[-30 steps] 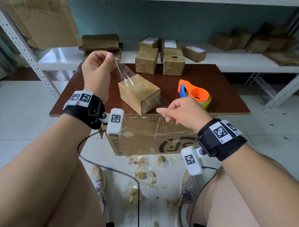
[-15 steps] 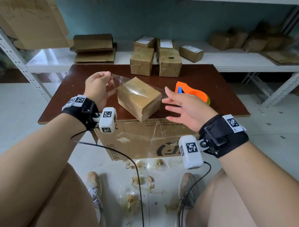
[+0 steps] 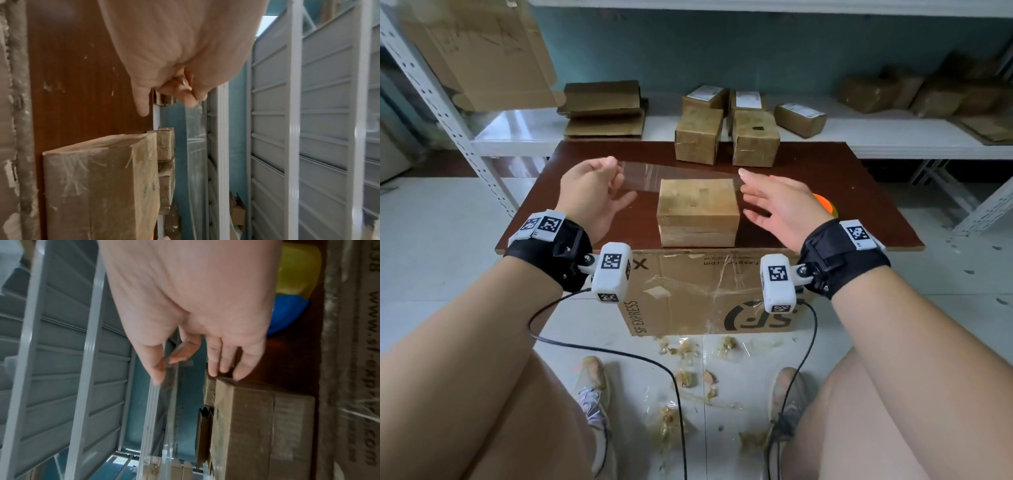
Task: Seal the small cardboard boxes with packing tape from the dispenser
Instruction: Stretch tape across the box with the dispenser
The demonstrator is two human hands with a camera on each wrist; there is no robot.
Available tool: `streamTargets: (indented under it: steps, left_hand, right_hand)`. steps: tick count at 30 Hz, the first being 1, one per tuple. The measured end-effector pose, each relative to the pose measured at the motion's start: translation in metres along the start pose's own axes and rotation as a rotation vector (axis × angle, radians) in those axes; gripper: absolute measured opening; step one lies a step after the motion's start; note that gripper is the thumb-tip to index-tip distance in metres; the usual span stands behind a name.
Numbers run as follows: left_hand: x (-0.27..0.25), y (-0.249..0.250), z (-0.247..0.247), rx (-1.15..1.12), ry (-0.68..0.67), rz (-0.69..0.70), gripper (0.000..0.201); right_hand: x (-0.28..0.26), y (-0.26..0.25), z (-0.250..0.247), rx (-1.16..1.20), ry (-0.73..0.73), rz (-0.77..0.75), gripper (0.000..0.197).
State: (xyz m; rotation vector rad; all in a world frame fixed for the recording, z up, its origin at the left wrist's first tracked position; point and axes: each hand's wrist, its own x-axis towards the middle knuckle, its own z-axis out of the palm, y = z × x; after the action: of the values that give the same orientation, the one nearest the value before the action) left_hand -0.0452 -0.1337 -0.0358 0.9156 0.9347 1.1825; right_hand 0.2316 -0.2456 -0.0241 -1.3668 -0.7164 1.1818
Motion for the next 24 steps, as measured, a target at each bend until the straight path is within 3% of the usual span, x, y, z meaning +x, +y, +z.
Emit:
streamTargets:
  steps: [5,10,14,20,24]
  left_hand:
    - [-0.018,0.015,-0.008,-0.010,0.044,0.227,0.009]
    - [-0.022,0.013,-0.007,0.105,0.029,0.338,0.007]
    - [-0.015,0.008,-0.005,0.114,0.078,0.356,0.006]
    - [-0.001,-0.004,0.004,0.137,0.119,0.179,0.012]
    - [0.007,-0.013,0.011,0.276,0.269,0.258,0.010]
  right_hand:
    - [-0.008,-0.002,-0.003,-0.247,-0.048,-0.139,0.036]
    - [-0.001,0.000,-0.020,-0.633,0.158,-0.338,0.035]
    - [0.005,-0.003,-0.024,-0.447,0.150,-0.284,0.037]
    - [0.016,-0.003,-0.024,-0.304,0.166,-0.223,0.032]
    - [0.025,-0.002,-0.016,-0.251,0.167,-0.229,0.030]
